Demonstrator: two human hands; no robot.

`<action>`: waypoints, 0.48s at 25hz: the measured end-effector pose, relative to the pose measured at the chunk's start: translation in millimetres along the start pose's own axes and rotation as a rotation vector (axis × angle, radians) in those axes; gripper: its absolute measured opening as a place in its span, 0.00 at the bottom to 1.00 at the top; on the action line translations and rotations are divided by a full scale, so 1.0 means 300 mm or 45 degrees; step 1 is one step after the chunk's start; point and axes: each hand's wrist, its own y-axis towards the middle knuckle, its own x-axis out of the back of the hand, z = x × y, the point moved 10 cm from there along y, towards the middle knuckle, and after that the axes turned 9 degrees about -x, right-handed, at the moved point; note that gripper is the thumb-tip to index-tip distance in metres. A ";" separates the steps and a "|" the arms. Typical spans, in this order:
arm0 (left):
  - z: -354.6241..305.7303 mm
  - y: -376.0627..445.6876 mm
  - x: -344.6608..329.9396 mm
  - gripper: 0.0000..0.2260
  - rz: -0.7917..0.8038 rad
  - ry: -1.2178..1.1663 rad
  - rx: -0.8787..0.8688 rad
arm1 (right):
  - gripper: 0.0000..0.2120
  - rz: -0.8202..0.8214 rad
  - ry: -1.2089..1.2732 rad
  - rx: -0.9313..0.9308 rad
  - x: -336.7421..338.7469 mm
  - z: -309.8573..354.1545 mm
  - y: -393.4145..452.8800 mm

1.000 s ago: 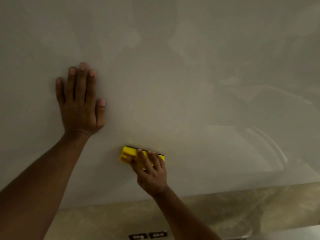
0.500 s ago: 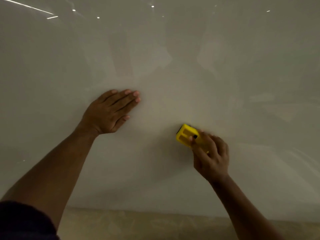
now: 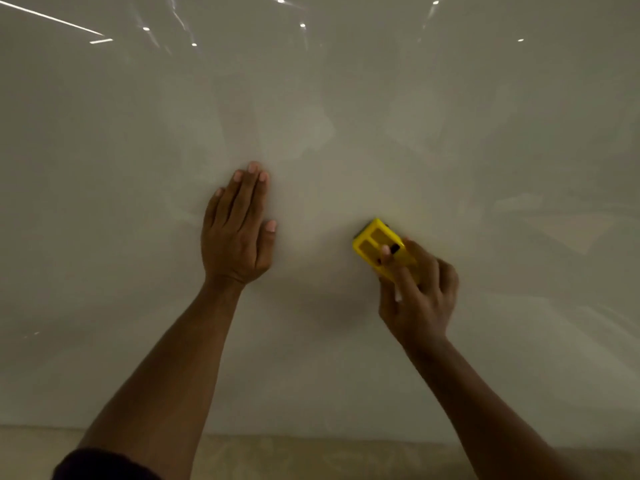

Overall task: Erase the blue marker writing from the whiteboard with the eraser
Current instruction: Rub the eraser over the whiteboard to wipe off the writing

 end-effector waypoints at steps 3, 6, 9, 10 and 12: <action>0.003 0.006 0.006 0.28 0.017 -0.012 0.009 | 0.18 0.072 0.096 0.221 -0.093 0.213 -0.069; -0.003 0.001 0.017 0.27 0.001 -0.025 0.015 | 0.22 0.343 0.126 0.724 -0.185 0.412 -0.293; 0.003 -0.003 0.006 0.27 -0.011 -0.038 0.007 | 0.19 0.471 0.224 0.890 -0.206 0.436 -0.449; 0.007 -0.006 0.001 0.27 -0.012 -0.041 0.006 | 0.17 0.506 0.211 0.906 -0.212 0.422 -0.484; 0.010 -0.022 -0.009 0.28 -0.002 -0.062 0.016 | 0.11 0.604 0.213 0.930 -0.198 0.346 -0.550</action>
